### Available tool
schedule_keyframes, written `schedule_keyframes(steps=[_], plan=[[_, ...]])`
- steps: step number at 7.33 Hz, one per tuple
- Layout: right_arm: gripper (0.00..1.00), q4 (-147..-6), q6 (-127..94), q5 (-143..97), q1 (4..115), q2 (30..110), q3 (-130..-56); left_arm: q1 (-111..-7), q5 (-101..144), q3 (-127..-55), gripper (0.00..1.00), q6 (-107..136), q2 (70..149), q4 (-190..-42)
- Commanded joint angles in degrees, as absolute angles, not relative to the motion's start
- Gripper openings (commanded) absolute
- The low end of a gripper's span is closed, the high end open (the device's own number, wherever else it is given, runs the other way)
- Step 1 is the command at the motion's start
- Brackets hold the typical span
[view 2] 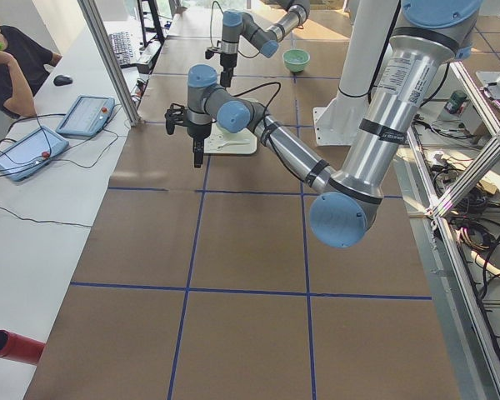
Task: Stack green bowls together
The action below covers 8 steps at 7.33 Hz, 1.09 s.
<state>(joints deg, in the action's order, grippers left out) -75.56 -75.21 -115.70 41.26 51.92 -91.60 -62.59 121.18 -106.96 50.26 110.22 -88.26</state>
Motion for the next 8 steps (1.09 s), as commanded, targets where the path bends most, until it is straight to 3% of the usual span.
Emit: schedule_keyframes(steps=[1, 2, 4, 8], plan=[[1.0, -86.42, -61.95, -116.02, 45.25, 59.91, -102.96, -64.67, 123.12, -106.96, 1.0, 44.16, 108.38, -87.45], [1.0, -90.92, -53.52, -116.19, 47.96, 64.12, -107.27, -67.65, 126.53, -106.88, 1.0, 38.2, 106.11, -87.45], [1.0, -90.8, -39.53, -127.56, 58.65, 73.16, -108.89, -75.46, 130.76, -104.43, 1.0, 22.4, 101.79, -85.53], [1.0, -91.05, 1.23, -135.6, 79.85, 90.77, -103.66, -86.47, 134.03, -100.55, 1.0, -1.64, 91.78, -83.15]])
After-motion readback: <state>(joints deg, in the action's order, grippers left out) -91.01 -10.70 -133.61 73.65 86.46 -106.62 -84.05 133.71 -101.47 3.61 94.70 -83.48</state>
